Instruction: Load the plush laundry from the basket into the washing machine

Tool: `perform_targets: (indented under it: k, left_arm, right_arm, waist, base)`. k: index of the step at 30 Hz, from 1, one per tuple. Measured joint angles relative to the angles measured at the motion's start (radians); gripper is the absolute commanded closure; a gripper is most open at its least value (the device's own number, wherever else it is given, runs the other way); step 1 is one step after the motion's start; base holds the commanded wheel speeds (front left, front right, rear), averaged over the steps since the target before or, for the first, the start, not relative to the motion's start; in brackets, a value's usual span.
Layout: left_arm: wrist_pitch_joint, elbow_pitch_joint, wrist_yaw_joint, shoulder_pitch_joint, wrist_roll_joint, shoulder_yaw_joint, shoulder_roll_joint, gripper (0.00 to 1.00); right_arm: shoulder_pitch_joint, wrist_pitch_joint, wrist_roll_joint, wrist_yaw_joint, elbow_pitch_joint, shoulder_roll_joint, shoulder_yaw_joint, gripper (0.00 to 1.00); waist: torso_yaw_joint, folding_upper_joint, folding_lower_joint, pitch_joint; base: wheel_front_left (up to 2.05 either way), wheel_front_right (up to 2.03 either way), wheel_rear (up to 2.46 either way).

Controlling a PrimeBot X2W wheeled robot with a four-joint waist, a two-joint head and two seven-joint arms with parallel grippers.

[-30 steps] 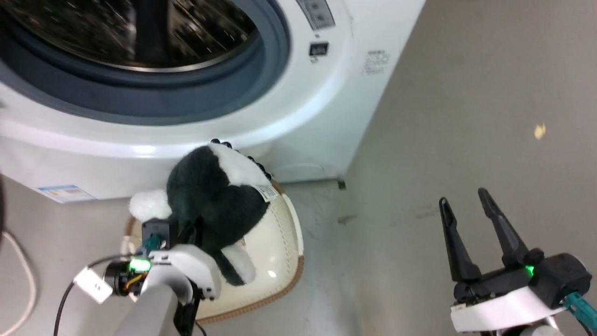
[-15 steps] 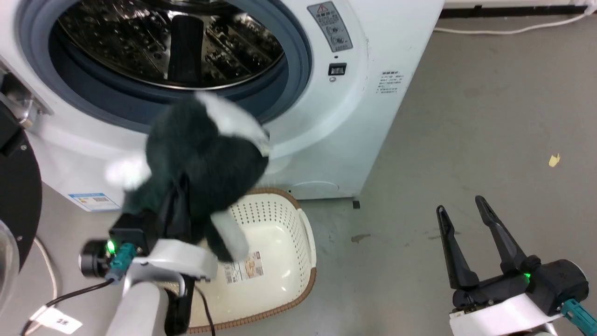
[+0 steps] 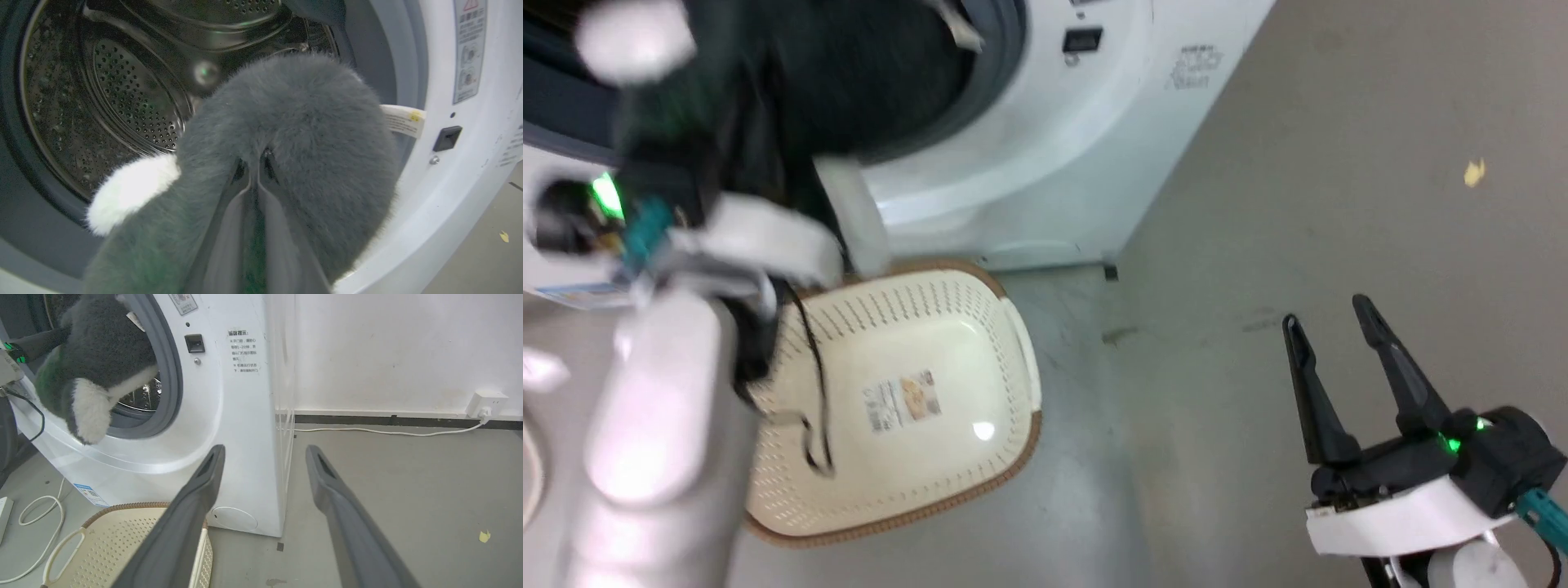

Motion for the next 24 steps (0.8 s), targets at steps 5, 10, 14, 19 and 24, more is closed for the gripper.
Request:
perform_targets:
  k: [5,10,14,19,24]
  left_arm:
    - [0.092,0.053,-0.026,-0.194,0.026,0.002,0.07,1.0]
    - [0.18,0.15,-0.054,-0.401,0.069,-0.008,0.131,1.0]
    - [0.251,0.279,-0.084,-0.555,0.102,-0.032,0.184,1.0]
    - [0.361,0.459,-0.121,-0.682,0.128,-0.084,0.217,1.0]
    - [0.43,0.592,-0.136,-0.742,0.128,-0.122,0.216,1.0]
  right_arm:
    - [-0.037,0.0,0.023,0.0,0.0,0.002,0.001,0.0]
    - [-0.069,0.0,0.044,0.0,0.002,0.005,0.005,0.0]
    - [-0.091,0.0,0.055,0.0,0.006,0.009,0.017,0.0]
    - [-0.102,0.0,0.068,0.0,0.009,0.012,0.025,0.0]
    - [-0.111,0.0,0.07,0.0,0.01,0.013,0.031,0.0]
  waist:
    - [-0.04,0.0,0.0,0.082]
    - [-0.082,0.0,0.0001,0.16]
    - [-0.116,0.0,0.0001,0.212]
    - [-0.15,0.0,0.0001,0.262]
    - [-0.166,0.0,0.0,0.293]
  base:
    - [0.0,0.0,0.0]
    - [0.0,0.0,0.0]
    - [0.0,0.0,0.0]
    - [0.0,0.0,0.0]
    - [0.0,0.0,0.0]
